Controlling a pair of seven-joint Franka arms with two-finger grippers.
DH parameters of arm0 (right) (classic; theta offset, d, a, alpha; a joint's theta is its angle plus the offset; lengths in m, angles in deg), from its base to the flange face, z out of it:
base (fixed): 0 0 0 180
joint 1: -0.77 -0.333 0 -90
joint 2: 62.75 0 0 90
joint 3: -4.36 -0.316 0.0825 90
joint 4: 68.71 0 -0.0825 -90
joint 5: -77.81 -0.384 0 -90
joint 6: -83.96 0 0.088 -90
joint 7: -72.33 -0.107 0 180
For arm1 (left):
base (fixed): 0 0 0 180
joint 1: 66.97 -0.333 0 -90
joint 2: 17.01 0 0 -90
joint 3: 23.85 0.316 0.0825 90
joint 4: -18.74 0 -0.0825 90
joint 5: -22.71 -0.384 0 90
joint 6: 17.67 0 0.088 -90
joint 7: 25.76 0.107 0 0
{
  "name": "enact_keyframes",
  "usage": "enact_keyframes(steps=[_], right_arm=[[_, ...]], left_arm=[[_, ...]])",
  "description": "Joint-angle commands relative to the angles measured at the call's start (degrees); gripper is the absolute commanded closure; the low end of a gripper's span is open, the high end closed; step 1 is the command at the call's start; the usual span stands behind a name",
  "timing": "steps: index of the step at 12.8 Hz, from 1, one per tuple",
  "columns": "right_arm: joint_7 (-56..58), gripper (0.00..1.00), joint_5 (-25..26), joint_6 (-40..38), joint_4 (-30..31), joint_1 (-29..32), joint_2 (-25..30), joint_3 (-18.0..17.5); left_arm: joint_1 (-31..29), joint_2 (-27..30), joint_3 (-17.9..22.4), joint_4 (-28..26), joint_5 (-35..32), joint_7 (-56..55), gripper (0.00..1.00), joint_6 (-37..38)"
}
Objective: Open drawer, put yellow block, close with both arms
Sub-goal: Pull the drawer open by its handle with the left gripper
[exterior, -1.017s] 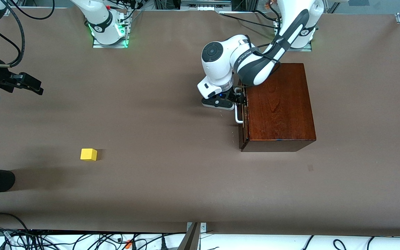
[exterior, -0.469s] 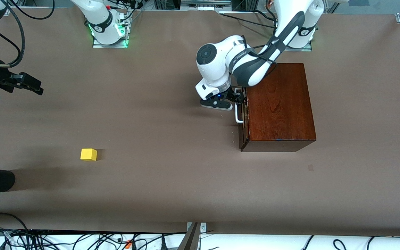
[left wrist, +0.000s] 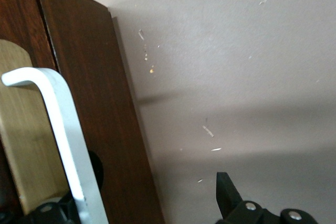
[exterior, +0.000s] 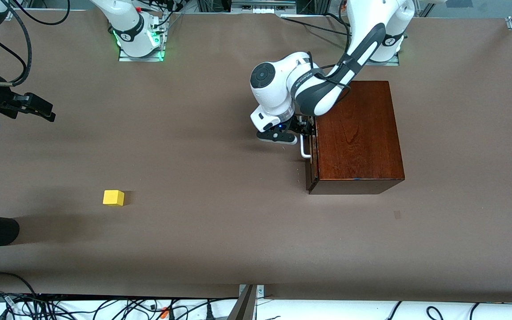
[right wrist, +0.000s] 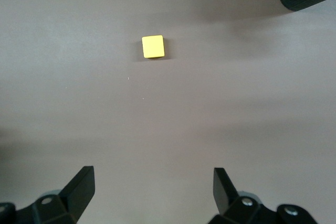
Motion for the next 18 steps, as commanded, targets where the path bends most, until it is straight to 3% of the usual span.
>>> enact_keyframes(steps=[1,6,18], right_arm=[[0.2,0.00,-0.7,0.0,-0.7,0.8,-0.3,-0.5],[0.2,0.00,-0.7,0.1,-0.7,0.8,-0.3,-0.5],[0.2,0.00,-0.6,0.8,-0.7,1.1,-0.7,-0.3]], left_arm=[[0.6,-1.5,-0.4,2.1,-0.9,-2.4,0.00,-2.6],[3.5,-5.9,-0.4,10.1,2.0,-2.6,0.00,-3.3],[4.5,-6.4,-0.4,12.4,4.0,-2.5,0.00,-3.3]])
